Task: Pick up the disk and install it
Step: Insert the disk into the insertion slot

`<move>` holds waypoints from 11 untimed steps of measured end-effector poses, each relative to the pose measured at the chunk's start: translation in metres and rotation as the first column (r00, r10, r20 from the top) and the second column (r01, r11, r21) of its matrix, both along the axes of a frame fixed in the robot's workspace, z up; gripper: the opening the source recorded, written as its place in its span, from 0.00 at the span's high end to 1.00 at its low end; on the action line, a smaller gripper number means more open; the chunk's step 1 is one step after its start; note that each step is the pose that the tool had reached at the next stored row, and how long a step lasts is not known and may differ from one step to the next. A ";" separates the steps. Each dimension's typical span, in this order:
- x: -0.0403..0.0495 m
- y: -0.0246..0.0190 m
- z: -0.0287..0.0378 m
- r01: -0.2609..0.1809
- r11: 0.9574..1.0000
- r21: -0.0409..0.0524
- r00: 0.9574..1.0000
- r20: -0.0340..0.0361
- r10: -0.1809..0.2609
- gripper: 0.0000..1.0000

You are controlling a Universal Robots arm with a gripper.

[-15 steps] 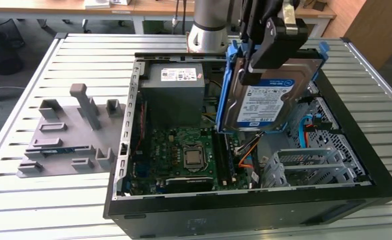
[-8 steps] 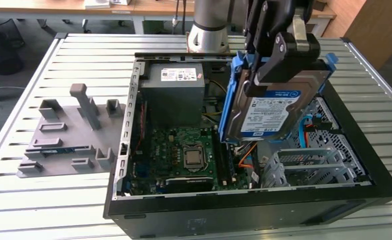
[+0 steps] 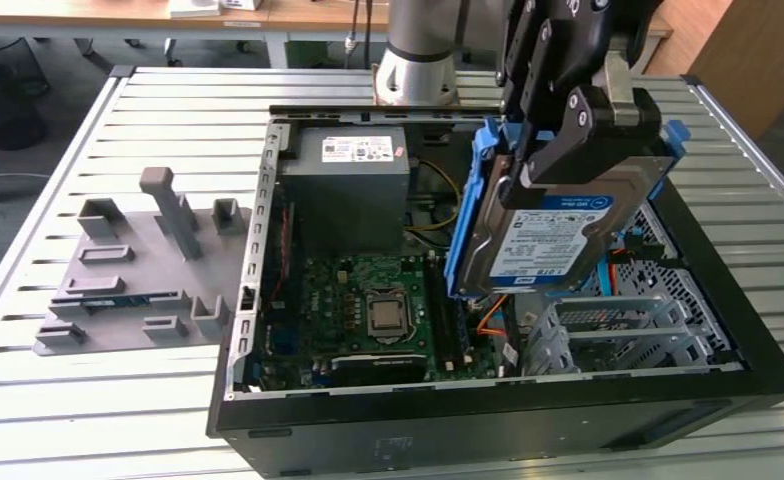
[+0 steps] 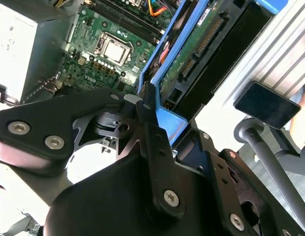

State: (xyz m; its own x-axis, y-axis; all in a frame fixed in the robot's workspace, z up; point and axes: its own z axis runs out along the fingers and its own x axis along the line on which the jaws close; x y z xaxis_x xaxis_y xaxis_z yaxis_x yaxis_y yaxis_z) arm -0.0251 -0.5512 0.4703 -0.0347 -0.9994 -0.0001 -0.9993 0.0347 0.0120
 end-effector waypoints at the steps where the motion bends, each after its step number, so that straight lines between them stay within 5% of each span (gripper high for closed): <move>1: 0.0000 0.0000 0.0000 0.000 1.000 0.000 1.000 0.000 0.000 0.64; 11: 0.0010 -0.0017 -0.0026 -0.019 1.000 0.000 1.000 0.000 0.019 0.64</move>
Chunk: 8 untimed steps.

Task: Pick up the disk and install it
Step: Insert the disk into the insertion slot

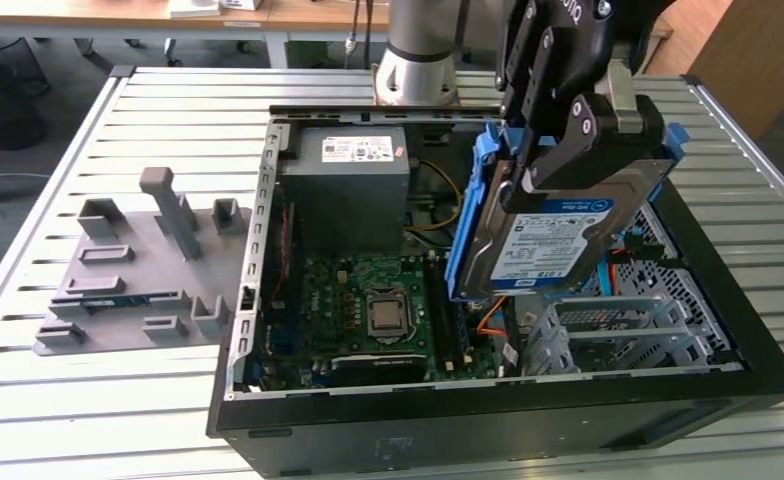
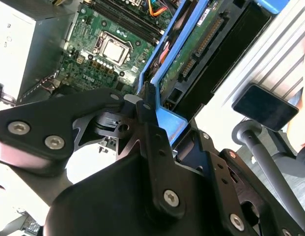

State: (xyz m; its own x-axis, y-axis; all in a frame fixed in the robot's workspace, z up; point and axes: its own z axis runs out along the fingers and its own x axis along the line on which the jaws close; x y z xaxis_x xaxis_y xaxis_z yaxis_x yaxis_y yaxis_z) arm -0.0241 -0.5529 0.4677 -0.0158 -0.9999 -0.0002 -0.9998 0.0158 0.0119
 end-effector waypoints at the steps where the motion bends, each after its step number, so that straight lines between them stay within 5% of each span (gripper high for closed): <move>1: 0.0003 -0.0012 -0.0006 0.000 1.000 0.000 1.000 0.000 0.000 0.64; 8: 0.0070 -0.0057 -0.0040 0.000 1.000 0.000 1.000 0.000 0.000 0.64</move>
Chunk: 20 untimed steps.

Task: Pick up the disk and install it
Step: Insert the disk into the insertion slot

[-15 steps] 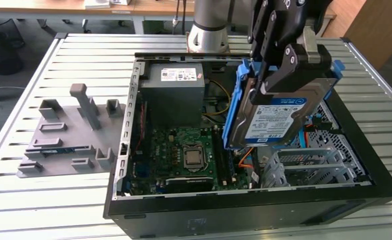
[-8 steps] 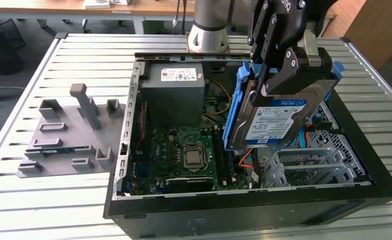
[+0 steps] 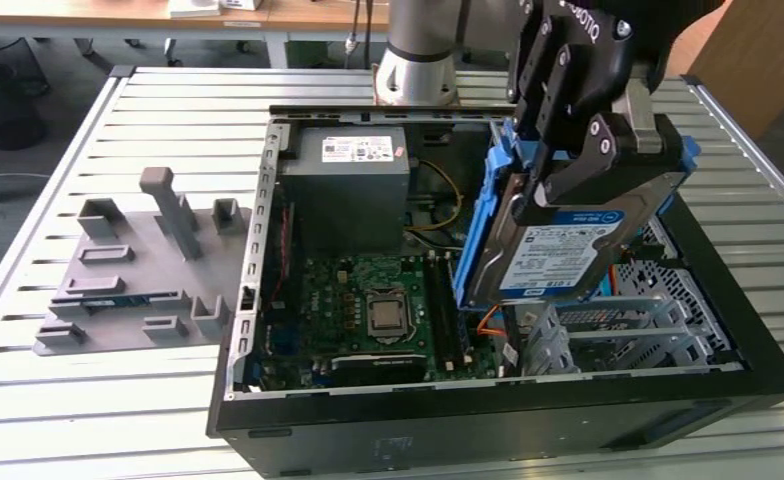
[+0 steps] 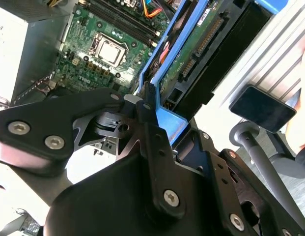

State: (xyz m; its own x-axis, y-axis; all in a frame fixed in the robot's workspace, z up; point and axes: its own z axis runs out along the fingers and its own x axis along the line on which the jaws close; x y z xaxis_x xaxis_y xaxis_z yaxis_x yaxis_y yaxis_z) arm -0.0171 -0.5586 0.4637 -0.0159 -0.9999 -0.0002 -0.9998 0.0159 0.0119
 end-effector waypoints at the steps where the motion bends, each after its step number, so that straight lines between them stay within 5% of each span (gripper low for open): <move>1: 0.0013 0.0000 -0.0004 0.000 1.000 0.000 1.000 0.000 0.000 0.64; 20: 0.0203 -0.0001 -0.0038 0.000 1.000 0.000 1.000 0.000 0.000 0.64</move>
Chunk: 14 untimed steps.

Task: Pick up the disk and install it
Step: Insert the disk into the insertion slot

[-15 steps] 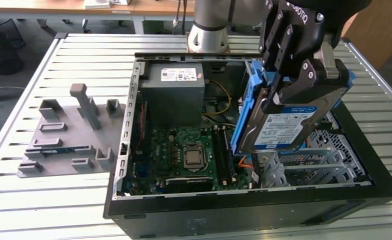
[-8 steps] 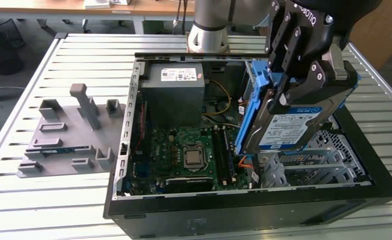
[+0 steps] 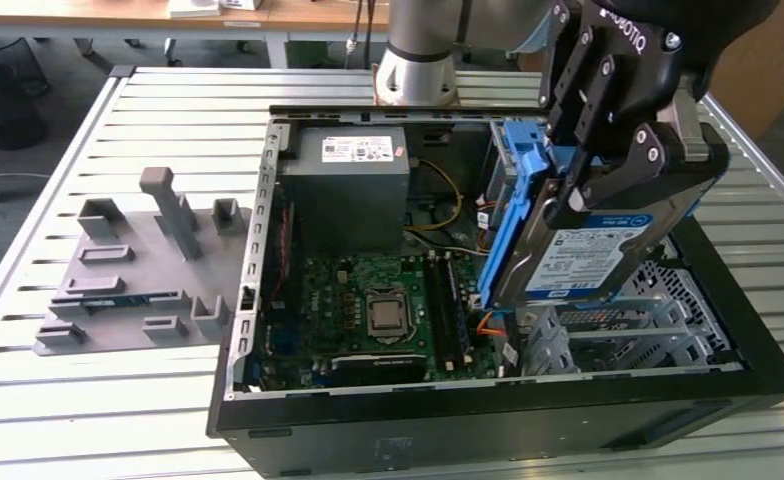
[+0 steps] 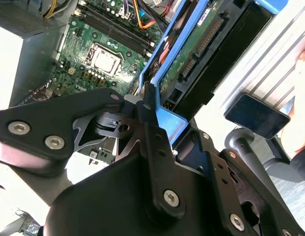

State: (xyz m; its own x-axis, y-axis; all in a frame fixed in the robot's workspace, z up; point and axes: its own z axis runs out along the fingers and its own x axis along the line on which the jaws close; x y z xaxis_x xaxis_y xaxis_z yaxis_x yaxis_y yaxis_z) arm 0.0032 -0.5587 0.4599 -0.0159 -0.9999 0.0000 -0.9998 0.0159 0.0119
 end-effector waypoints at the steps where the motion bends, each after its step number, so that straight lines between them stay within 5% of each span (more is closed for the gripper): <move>1: 0.0002 -0.0002 -0.0003 0.000 1.000 0.000 1.000 0.000 0.000 0.64; 14: 0.0104 -0.0030 -0.0037 0.000 1.000 0.000 1.000 0.000 0.000 0.64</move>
State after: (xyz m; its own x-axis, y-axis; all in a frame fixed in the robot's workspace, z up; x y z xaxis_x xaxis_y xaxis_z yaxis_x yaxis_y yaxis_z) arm 0.0136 -0.5617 0.4562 -0.0160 -0.9999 0.0000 -0.9998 0.0160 0.0120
